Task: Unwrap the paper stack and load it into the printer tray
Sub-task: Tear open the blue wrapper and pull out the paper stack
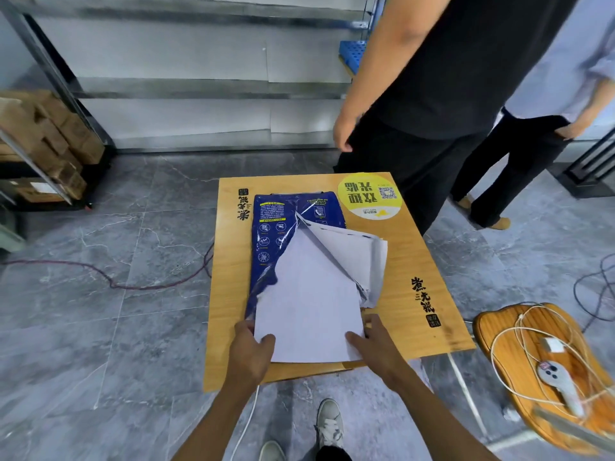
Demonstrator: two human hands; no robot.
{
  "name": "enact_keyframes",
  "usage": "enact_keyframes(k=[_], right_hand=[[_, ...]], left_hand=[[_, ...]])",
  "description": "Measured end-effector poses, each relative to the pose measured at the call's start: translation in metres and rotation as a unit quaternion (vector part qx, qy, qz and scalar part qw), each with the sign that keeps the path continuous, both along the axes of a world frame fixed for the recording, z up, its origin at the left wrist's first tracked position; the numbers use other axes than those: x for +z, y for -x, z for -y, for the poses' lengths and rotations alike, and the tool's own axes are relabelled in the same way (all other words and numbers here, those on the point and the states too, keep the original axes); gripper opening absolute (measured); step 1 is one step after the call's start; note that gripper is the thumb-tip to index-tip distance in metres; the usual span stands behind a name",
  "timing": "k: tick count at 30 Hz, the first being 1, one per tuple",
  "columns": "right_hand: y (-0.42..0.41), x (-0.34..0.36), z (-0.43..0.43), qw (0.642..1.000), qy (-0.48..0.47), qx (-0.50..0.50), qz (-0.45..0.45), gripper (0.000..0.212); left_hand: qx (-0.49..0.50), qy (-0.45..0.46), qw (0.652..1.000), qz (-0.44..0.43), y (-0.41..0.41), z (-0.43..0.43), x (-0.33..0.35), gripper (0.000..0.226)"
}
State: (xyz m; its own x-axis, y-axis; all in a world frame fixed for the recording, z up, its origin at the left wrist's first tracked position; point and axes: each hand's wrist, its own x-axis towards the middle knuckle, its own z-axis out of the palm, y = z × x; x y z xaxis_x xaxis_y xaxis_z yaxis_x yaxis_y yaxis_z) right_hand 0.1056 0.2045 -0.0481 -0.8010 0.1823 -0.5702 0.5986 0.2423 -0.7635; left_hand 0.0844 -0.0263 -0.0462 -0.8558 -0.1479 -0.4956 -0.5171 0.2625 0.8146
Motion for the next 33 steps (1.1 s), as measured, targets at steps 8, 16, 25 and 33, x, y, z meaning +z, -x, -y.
enact_keyframes(k=[8,16,25,33], right_hand=[[-0.008,0.001,0.013,0.996,0.030,-0.039,-0.079,0.056],[-0.056,0.000,-0.005,0.998,0.052,-0.015,-0.035,0.052],[-0.051,0.018,-0.026,0.989,0.137,-0.003,-0.050,0.059],[-0.100,0.020,-0.028,0.981,0.189,-0.037,-0.034,0.058]], left_hand=[[-0.007,-0.030,0.999,-0.022,-0.011,-0.008,-0.004,0.053],[-0.002,-0.042,0.999,-0.030,-0.059,-0.005,-0.015,0.056],[-0.028,-0.043,0.996,-0.067,-0.067,-0.018,-0.002,0.059],[-0.005,-0.049,0.998,-0.046,-0.112,-0.033,-0.001,0.071]])
